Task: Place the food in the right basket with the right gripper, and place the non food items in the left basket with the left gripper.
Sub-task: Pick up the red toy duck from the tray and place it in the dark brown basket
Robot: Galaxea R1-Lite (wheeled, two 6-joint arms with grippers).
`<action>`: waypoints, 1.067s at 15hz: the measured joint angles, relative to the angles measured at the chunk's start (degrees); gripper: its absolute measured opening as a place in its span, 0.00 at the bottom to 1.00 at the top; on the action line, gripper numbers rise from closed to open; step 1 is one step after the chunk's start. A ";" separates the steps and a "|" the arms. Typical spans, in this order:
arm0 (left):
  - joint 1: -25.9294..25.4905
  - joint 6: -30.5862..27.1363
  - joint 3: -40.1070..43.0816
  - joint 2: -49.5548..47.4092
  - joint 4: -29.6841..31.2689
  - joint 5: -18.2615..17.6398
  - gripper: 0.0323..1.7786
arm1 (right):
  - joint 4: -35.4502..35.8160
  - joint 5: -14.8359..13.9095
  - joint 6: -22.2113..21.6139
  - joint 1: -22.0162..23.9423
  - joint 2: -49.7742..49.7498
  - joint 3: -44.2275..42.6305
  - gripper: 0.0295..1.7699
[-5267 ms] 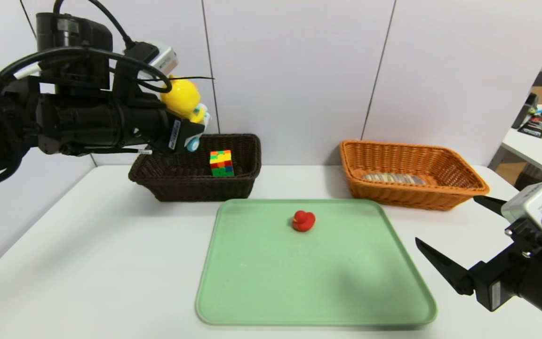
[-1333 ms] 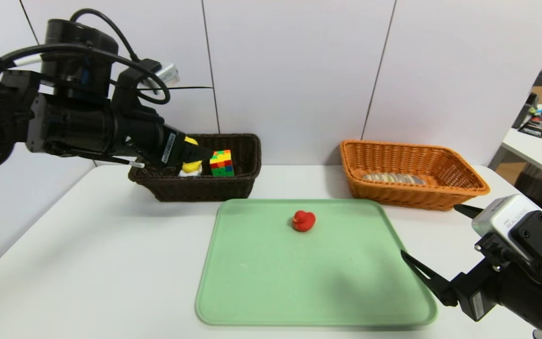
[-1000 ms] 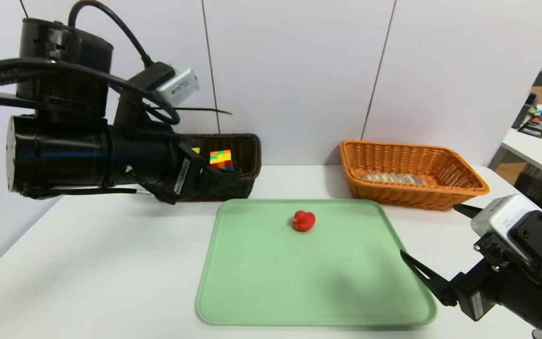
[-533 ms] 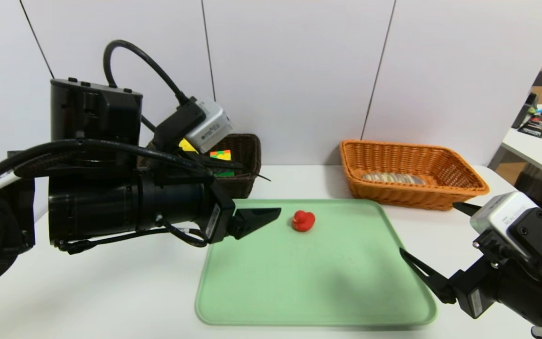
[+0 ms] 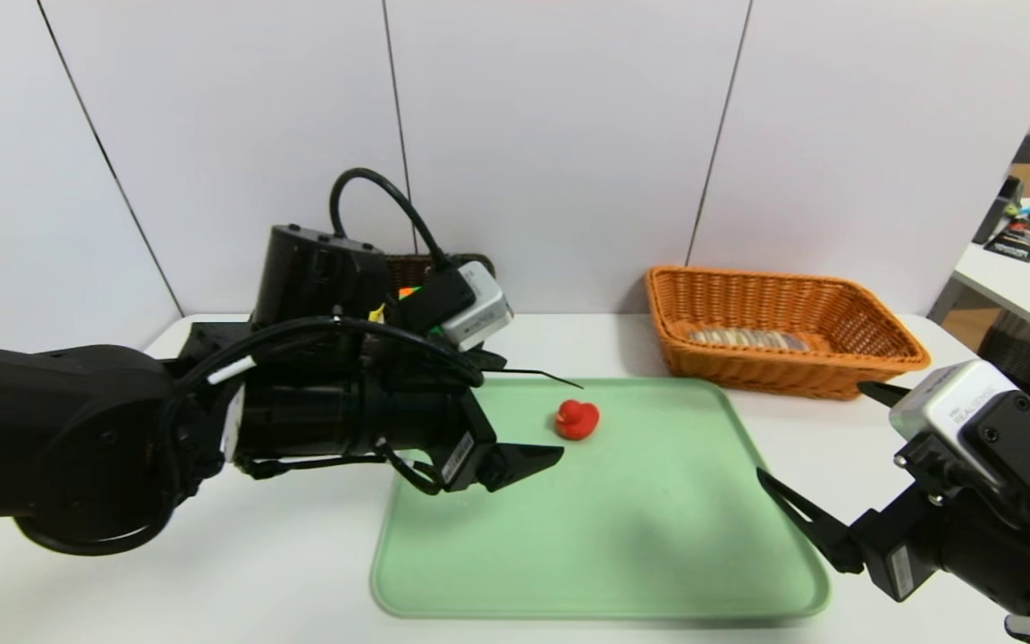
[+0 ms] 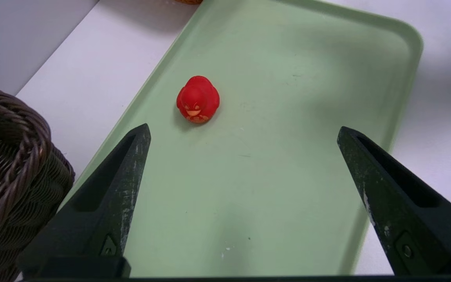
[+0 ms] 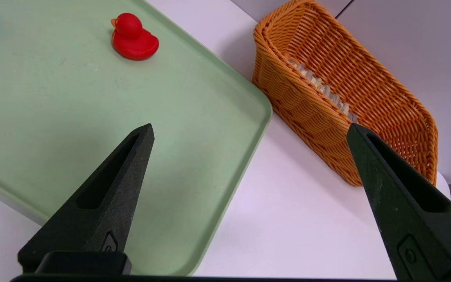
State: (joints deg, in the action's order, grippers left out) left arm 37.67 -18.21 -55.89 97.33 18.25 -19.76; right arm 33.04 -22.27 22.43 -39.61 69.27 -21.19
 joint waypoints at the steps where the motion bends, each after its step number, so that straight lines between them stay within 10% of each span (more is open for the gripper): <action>1: -0.16 -0.35 -0.99 1.99 0.68 -0.20 0.95 | -0.02 0.00 0.00 0.00 0.00 -0.02 0.96; 16: -2.12 -3.74 -20.89 27.31 0.27 -2.54 0.95 | 0.01 0.00 0.52 -1.10 0.18 -0.11 0.96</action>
State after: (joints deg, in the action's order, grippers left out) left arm 35.55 -21.96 -76.79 124.64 18.52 -22.30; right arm 33.05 -22.27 22.95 -40.70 69.45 -21.30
